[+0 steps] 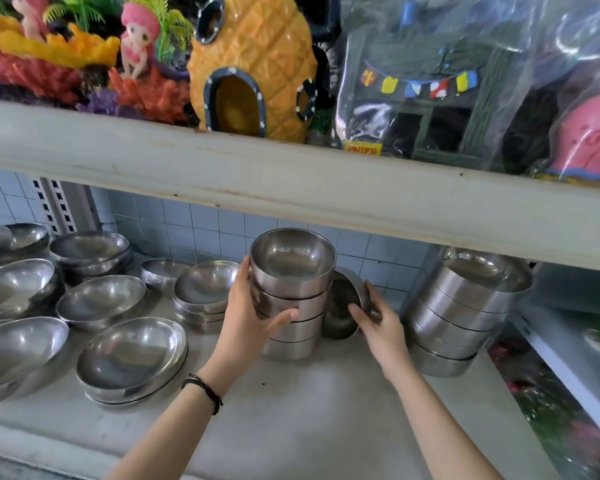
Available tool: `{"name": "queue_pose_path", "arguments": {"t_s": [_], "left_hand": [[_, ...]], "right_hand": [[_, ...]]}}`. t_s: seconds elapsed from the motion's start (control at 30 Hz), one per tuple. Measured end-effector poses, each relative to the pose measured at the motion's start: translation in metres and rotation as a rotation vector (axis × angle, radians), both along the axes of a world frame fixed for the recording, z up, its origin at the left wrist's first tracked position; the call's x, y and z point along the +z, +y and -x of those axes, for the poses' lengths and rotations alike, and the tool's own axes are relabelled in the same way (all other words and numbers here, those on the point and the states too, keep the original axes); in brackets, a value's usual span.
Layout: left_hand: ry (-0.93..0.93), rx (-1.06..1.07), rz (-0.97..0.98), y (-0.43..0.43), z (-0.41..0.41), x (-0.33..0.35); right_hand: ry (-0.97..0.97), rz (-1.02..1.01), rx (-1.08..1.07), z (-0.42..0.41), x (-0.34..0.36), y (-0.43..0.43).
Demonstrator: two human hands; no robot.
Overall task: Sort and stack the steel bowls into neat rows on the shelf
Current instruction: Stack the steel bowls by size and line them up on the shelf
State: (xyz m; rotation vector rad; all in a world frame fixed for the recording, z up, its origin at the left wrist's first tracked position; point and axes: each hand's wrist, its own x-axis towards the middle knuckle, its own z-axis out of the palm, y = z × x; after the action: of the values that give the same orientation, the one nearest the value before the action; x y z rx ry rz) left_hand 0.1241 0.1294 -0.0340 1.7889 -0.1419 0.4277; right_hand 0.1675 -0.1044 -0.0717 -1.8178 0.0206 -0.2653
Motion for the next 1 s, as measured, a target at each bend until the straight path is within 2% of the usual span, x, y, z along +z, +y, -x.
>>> {"name": "queue_pose_path", "arguments": {"t_s": [0.13, 0.37, 0.5, 0.63, 0.7, 0.8, 0.9, 1.0], "left_hand": [[0.009, -0.007, -0.012, 0.000, 0.000, -0.003], [-0.047, 0.034, -0.049, -0.004, 0.004, -0.001], [-0.260, 0.226, -0.328, -0.014, 0.027, -0.005], [-0.420, 0.037, -0.513, -0.020, 0.059, -0.023], [-0.380, -0.141, -0.465, -0.022, 0.069, -0.030], [-0.135, -0.358, -0.240, -0.025, 0.078, -0.031], [0.028, -0.476, -0.081, -0.026, 0.084, -0.029], [0.097, -0.492, -0.012, -0.022, 0.088, -0.028]], "right_hand": [[-0.028, -0.042, -0.140, 0.035, -0.001, -0.002], [0.017, -0.143, -0.223, 0.086, -0.002, -0.014], [0.079, -0.292, -0.231, 0.107, 0.005, -0.018], [0.152, -0.374, -0.189, 0.126, 0.013, -0.022], [0.174, -0.388, -0.146, 0.135, 0.019, -0.021], [0.195, -0.392, -0.066, 0.148, 0.027, -0.016], [0.177, -0.361, -0.013, 0.158, 0.032, -0.006], [0.146, -0.296, 0.013, 0.167, 0.035, 0.005]]}}
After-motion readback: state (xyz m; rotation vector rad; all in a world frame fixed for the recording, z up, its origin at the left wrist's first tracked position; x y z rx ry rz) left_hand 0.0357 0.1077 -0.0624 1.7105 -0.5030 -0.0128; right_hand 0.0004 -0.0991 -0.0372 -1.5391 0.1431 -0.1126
